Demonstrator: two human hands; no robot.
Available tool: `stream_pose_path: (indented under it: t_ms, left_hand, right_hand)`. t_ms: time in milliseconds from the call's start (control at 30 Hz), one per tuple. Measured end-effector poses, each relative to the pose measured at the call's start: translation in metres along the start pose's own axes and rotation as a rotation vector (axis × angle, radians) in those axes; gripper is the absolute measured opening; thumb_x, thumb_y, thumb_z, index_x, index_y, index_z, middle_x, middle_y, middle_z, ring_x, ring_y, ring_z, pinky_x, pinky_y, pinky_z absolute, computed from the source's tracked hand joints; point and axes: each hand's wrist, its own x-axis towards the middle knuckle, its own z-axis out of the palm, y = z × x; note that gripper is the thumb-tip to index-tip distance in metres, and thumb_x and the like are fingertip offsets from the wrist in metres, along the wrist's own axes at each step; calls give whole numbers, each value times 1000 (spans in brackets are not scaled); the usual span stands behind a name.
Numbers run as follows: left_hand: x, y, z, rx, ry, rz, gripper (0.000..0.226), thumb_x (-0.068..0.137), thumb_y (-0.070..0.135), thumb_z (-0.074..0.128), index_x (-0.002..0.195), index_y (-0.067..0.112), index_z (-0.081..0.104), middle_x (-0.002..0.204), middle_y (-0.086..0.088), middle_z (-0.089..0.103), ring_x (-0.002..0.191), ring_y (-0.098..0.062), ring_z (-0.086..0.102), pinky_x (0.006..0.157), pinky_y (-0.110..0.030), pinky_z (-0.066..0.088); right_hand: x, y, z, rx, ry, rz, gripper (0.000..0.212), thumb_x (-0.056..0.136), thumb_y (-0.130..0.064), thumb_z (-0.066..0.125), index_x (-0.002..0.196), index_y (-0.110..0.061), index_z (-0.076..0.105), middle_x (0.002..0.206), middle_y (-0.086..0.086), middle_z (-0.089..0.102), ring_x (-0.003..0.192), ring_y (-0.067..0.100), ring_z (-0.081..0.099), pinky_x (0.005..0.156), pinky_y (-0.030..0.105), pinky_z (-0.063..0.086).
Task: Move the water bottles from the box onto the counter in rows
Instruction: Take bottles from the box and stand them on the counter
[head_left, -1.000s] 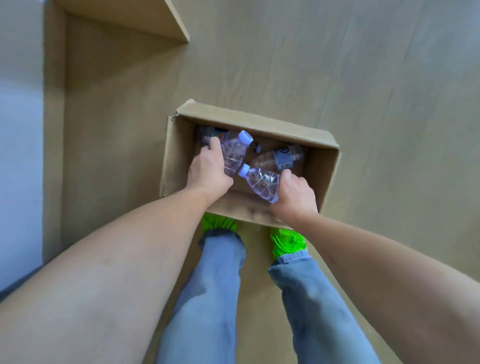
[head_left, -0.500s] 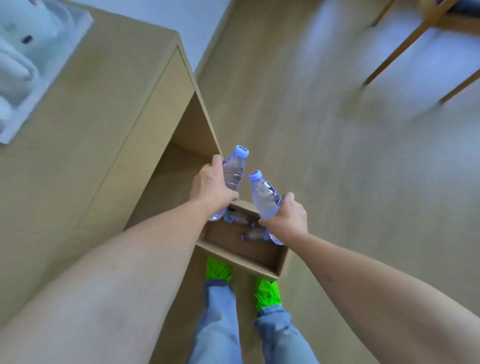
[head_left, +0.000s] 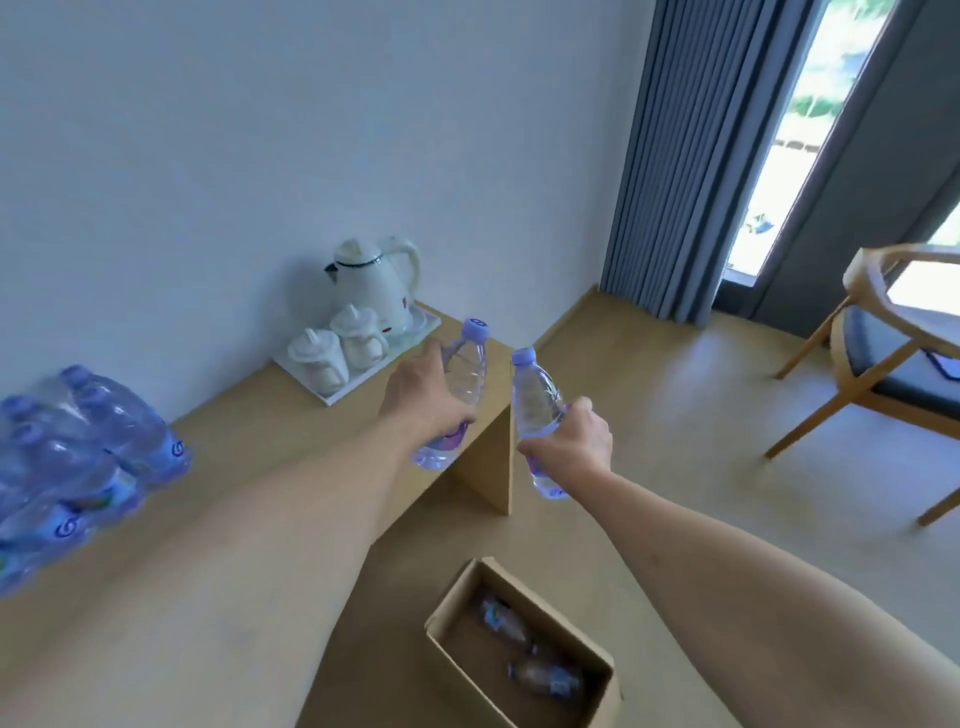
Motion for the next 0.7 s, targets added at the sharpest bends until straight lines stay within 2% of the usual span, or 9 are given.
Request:
stream_pose_path:
  t_ms: [133,200,267,333,467,567,700]
  left_hand:
    - [-18,-27,-59,-1,149,-46,78,40,44,82,101,26,36,78,7,51,74,-22,55,59,-28,40]
    - [-29,-49,-92,-8,206,-81,80,39,44,82,103,26,37,79,6,52,75,-22,56,59,-28,40]
    - [-44,-73,-124,-26,257,-114,79,39,47,80,101,27,35,85,4,56,74,-22,57,57,-28,40]
    - [-64,-101,-152,-36,307,-149,79,38,53,78,98,27,34,85,5,55,70,-20,54,53,-28,37]
    - [-110,-168,-189,-12,377,-263,81,40,50,83,99,25,34,91,4,56,76,-19,54,59,-29,40]
    - [-145,-221,-215,4,395,-356,88,44,45,85,112,23,35,91,4,55,78,-18,56,62,-30,47]
    - [-190,-285,-243,-6,424,-453,98,41,49,84,121,21,35,88,11,51,80,-15,52,59,-29,40]
  right_hand:
    - [-27,-60,11,29,-5,-131,59,48,-33,79,91,-18,43,74,-10,49,69,11,48,51,24,33]
    - [-46,-92,22,42,-5,-199,59,46,-35,79,90,-20,44,72,-11,48,65,5,44,48,21,29]
    - [-65,-125,36,61,-18,-263,54,46,-34,78,86,-19,46,67,-11,51,63,1,45,47,22,33]
    - [-88,-152,54,66,-56,-322,52,45,-34,77,85,-19,48,62,-9,56,63,5,52,50,26,41]
    - [-140,-193,104,95,-142,-421,58,42,-35,79,88,-21,48,75,-7,57,70,10,54,53,28,42]
    - [-180,-217,146,107,-193,-492,59,41,-36,78,89,-20,49,79,-7,57,73,12,56,57,29,46]
    - [-227,-238,200,85,-273,-565,58,40,-37,75,90,-22,50,76,-10,59,71,11,59,58,29,47]
